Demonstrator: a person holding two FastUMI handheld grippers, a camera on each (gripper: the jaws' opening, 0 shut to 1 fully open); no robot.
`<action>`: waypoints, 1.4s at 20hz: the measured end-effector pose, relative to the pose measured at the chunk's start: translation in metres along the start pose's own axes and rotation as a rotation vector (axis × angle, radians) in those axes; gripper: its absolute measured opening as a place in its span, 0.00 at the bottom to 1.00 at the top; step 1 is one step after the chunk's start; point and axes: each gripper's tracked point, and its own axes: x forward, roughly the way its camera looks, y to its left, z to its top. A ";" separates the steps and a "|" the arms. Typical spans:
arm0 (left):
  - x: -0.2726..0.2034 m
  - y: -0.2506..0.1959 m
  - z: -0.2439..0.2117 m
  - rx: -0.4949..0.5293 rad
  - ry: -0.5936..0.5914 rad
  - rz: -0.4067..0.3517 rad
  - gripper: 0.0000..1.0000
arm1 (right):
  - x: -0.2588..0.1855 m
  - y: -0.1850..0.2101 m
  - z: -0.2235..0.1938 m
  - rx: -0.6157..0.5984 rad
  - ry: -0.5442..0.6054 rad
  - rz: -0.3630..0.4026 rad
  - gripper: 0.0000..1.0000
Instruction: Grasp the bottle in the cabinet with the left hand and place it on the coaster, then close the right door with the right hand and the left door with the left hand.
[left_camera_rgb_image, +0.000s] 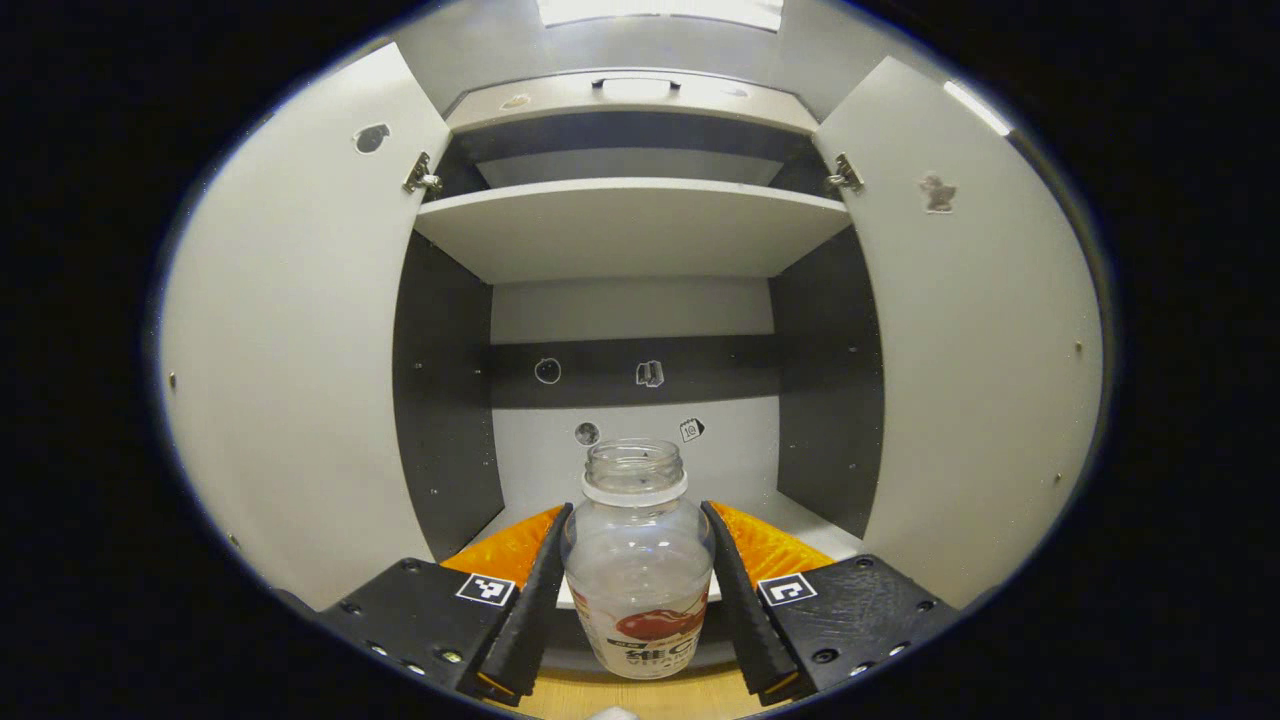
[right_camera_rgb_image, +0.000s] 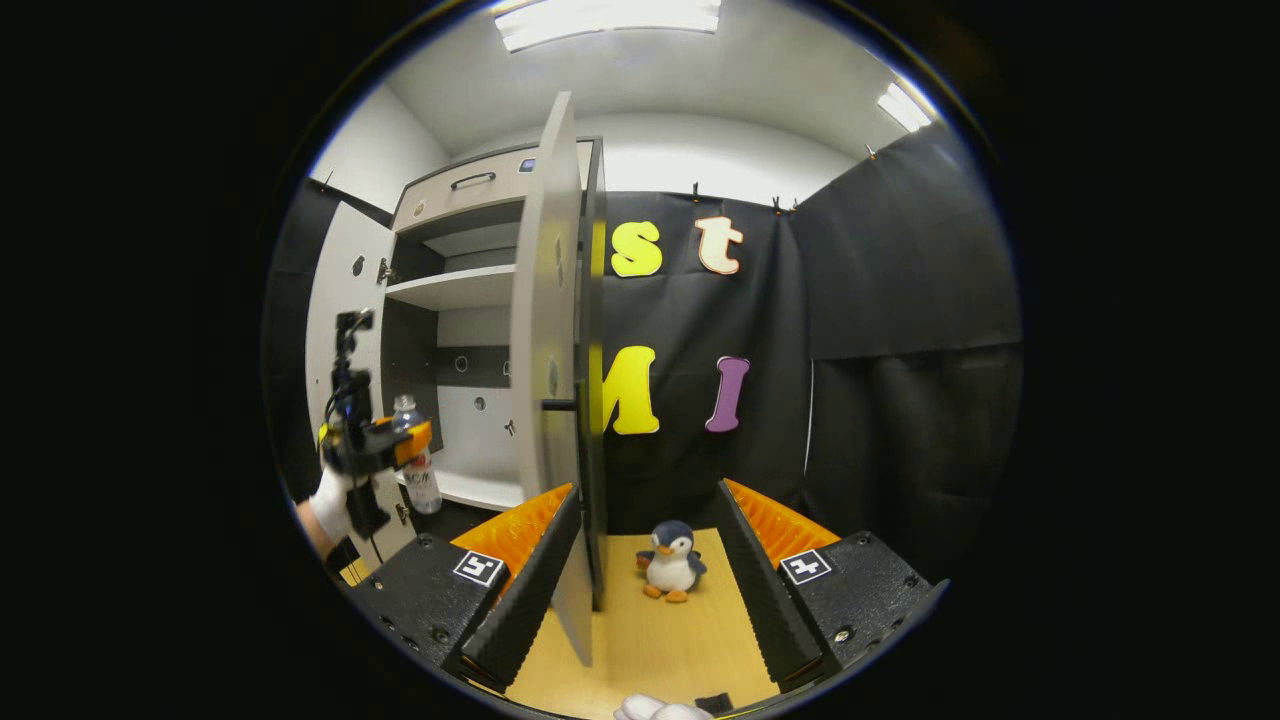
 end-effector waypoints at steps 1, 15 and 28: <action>-0.018 -0.001 -0.013 0.005 -0.001 -0.011 0.73 | -0.011 0.003 -0.001 -0.007 -0.002 -0.021 0.82; -0.147 -0.065 -0.229 -0.054 0.124 -0.190 0.73 | -0.108 0.001 -0.027 -0.122 0.107 -0.135 0.83; -0.139 -0.074 -0.289 -0.105 0.123 -0.236 0.76 | -0.100 -0.001 -0.060 -0.145 0.258 -0.122 0.83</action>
